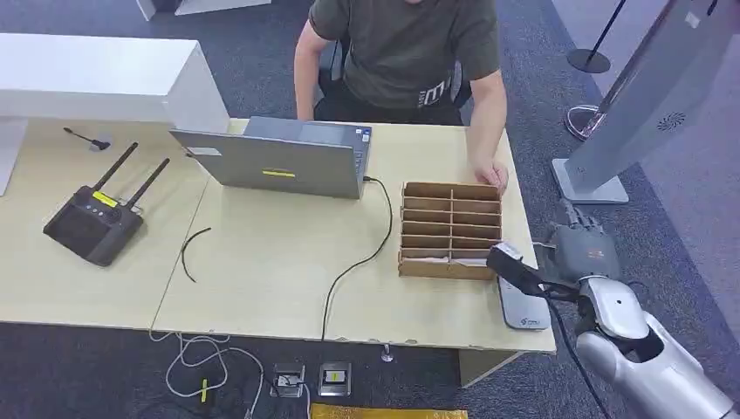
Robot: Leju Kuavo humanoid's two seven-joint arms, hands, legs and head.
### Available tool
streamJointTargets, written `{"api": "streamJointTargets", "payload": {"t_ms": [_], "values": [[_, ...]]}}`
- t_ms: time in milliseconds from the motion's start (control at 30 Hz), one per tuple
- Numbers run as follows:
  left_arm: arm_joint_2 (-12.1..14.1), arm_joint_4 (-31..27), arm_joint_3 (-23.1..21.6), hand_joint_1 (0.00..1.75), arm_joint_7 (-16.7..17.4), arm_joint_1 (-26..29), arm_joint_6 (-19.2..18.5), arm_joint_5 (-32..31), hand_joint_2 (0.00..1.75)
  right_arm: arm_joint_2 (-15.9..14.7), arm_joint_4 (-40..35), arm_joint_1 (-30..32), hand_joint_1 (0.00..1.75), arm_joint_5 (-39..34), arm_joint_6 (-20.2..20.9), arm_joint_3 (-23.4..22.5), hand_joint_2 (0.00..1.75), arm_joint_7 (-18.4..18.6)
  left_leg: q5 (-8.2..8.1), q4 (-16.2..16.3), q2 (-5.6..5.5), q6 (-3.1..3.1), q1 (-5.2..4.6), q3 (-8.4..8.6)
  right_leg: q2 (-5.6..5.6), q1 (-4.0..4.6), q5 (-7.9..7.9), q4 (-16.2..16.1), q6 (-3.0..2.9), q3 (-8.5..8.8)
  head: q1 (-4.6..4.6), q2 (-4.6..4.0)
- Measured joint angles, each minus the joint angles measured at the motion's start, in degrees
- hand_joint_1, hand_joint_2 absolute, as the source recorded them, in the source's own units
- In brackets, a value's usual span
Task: Pass the card to the sensor for recognition and then transmit it.
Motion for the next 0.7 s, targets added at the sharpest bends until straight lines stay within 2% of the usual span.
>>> {"api": "streamJointTargets", "payload": {"t_ms": [700], "values": [[0.4, 0.0, 0.5, 0.00, -0.2, -0.2, 0.1, 0.3, 0.00, -0.5, 2.4, 6.7, 1.75, -2.8, -1.9, 1.2, 1.75, 1.8, 0.00, 0.0, 0.02, 0.00, 0.00, 0.02, 0.06, 0.00, 0.00, 0.0, 0.00, -0.01, -0.02, 0.00]]}}
